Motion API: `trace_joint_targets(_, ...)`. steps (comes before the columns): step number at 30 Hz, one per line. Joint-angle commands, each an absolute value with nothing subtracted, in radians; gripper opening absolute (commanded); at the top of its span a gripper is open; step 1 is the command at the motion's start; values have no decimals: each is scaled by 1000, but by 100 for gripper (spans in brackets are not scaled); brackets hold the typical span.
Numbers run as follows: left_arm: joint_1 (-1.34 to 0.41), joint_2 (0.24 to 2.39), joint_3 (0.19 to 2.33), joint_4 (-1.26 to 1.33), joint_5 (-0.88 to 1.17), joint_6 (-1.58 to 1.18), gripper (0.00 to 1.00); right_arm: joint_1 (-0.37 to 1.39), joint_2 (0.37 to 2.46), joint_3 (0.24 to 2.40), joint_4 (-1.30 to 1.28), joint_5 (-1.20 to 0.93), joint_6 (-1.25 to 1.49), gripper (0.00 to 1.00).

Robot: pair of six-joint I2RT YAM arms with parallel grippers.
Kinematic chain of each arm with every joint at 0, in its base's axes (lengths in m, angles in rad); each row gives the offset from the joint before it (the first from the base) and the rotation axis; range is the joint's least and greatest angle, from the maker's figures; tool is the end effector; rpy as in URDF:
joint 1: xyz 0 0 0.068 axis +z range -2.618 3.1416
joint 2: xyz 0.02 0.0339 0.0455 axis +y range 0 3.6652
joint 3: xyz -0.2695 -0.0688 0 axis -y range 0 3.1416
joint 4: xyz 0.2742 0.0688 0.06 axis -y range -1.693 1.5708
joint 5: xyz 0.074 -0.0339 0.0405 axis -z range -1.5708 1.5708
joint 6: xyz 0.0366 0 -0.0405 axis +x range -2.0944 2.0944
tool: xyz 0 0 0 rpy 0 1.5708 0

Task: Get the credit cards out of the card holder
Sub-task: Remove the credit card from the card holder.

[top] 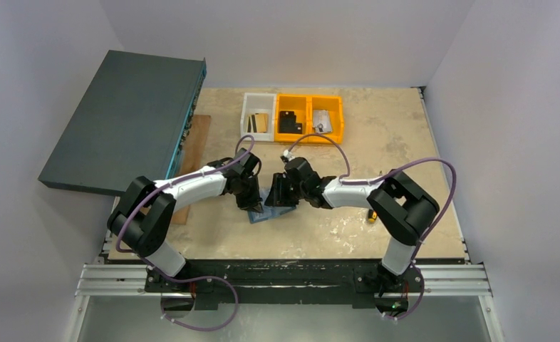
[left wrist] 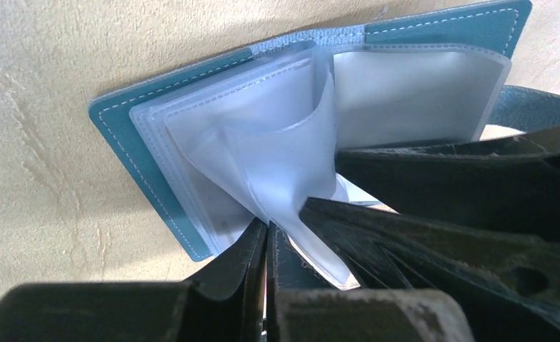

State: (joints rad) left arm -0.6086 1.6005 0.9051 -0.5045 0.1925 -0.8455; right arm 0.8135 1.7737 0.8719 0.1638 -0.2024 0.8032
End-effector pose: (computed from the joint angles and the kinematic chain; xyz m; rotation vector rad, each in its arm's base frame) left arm 0.2559 -0.1869 0.1508 -0.2941 2.9217 -0.5779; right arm 0.2507 0.2759 0.1257 -0.1266 2.5277 0.9859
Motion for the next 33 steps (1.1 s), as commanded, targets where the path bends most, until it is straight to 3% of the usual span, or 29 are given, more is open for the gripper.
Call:
trace_joint_targets(1, -603, 1571, 935, -512, 160, -816, 0, 817, 1692, 912, 7, -181, 779, 40)
trace_joint_targets(4, -603, 1564, 939, -518, 153, -807, 0, 814, 1654, 934, -46, -147, 770, 45)
trace_joint_targets(9, -605, 1558, 954, -529, 153, -787, 0, 810, 1639, 936, -116, -52, 754, 42)
trace_joint_targets(16, -614, 1552, 978, -545, 153, -774, 0, 810, 1636, 920, -169, 68, 711, 33)
trace_joint_targets(23, -637, 1575, 1016, -549, 165, -758, 0, 810, 1675, 895, -125, 37, 704, 19)
trace_joint_targets(33, -666, 1629, 1081, -516, 203, -747, 20, 809, 1685, 865, -94, 11, 710, 15)
